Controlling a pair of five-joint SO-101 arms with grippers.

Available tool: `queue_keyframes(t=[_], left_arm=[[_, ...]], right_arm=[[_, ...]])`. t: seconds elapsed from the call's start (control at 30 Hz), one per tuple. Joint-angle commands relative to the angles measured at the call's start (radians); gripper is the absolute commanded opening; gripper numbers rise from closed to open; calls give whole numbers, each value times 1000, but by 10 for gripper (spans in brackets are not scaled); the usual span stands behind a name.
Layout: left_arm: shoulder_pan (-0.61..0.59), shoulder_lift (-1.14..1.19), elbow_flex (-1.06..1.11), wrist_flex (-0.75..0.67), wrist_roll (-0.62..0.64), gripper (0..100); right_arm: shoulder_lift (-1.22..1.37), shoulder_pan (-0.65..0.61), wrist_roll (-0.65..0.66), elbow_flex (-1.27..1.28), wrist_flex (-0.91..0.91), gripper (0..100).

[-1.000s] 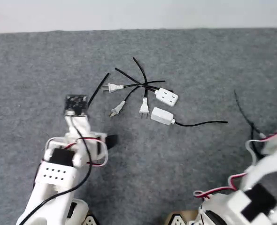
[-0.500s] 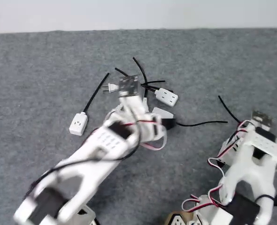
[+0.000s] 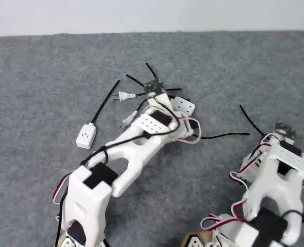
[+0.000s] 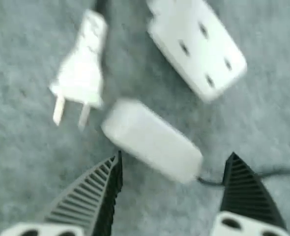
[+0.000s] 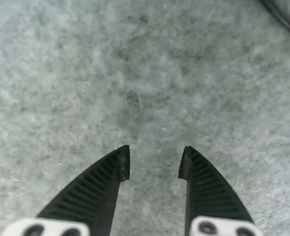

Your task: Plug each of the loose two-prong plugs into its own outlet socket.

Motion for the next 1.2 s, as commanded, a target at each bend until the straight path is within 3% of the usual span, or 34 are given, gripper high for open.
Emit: queue_keyframes(t=[0.0,0.13,0.3,0.4,0.5,0.67,0.93,1.17], left_arm=[[-32,14,-77,11,14,313],[-21,26,-79,12,11,283],[3,32,-84,9,-37,14],[20,25,-76,21,-163,20],[64,11,-85,129,-227,11],[130,-144,-15,219,-382,11],[133,-548,386,46,-388,13],[29,-502,433,-14,-384,15]], right_arm=[[53,-22,32,-71,-8,158],[174,-22,52,-146,-2,158],[326,-18,58,-282,84,155],[377,-16,55,-334,116,154],[381,-16,55,-341,117,154],[380,-16,54,-339,117,154],[380,-16,54,-339,117,154],[381,-16,54,-339,117,154]])
